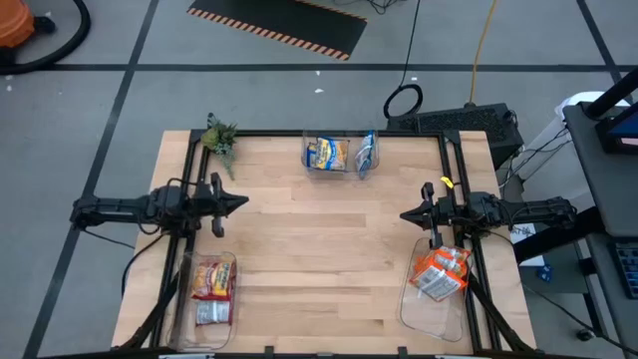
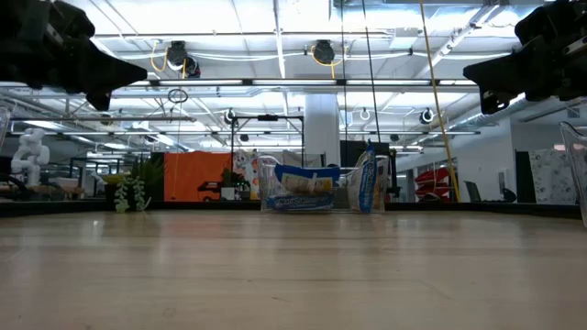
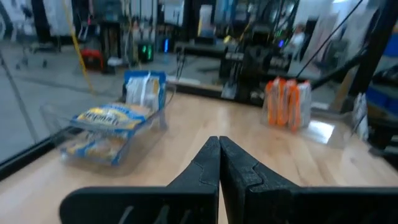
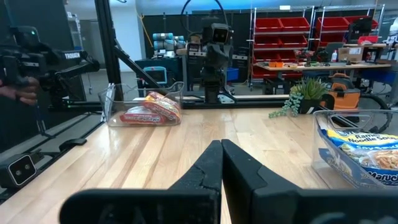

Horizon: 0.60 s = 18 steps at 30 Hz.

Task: Sort Maruchan noodles
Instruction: Return to Home Position

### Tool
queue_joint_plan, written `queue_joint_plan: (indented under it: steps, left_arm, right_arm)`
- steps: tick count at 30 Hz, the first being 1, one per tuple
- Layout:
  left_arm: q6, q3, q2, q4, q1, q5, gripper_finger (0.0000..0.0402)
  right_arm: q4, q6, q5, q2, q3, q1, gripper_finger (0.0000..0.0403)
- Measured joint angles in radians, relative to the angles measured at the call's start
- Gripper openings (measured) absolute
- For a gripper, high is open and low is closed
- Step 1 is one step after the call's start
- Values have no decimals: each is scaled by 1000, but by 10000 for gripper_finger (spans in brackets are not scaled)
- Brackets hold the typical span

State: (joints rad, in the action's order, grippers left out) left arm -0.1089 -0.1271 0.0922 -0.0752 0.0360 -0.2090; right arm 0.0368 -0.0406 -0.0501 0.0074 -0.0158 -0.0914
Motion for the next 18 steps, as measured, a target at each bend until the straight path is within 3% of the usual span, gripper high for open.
queue_joint_plan:
  steps: [5, 18]
  left_arm:
    - [2, 118, -30, 197, 0, 51, 1]
    - [116, 117, -89, 173, 0, 133, 1]
  right_arm:
    - [0, 0, 0, 0, 0, 0, 0]
    - [2, 0, 0, 0, 0, 0, 0]
